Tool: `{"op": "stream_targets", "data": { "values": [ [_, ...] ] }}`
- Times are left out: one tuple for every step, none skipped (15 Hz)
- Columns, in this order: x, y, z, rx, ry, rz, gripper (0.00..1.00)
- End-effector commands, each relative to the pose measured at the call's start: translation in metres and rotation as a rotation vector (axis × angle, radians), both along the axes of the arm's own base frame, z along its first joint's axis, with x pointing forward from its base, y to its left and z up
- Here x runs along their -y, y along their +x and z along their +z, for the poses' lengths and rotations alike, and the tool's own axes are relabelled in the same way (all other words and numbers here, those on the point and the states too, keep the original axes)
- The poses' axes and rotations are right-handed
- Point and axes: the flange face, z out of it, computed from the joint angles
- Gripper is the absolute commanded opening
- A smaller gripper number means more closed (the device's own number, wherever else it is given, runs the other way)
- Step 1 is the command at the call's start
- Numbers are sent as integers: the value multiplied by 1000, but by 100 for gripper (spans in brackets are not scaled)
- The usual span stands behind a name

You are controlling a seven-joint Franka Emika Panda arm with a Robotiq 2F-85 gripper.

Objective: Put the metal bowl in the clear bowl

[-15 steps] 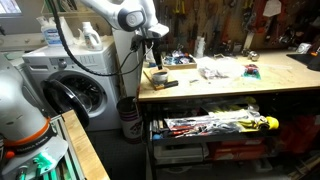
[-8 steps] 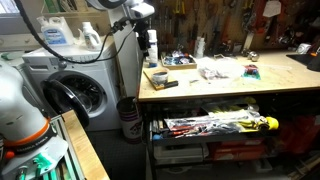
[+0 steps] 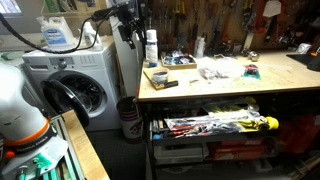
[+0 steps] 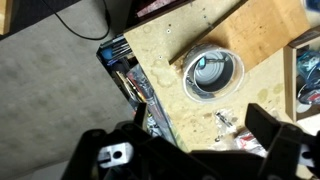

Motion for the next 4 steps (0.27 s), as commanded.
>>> {"op": "stream_targets", "data": {
  "values": [
    [-1,-2,0,-1,-13,-20,100],
    [-2,-2,0,0,-19,-30,100],
    [-2,-2,0,0,-21,-35,100],
    [-1,-3,-1,0,-21,-38,100]
  ]
}}
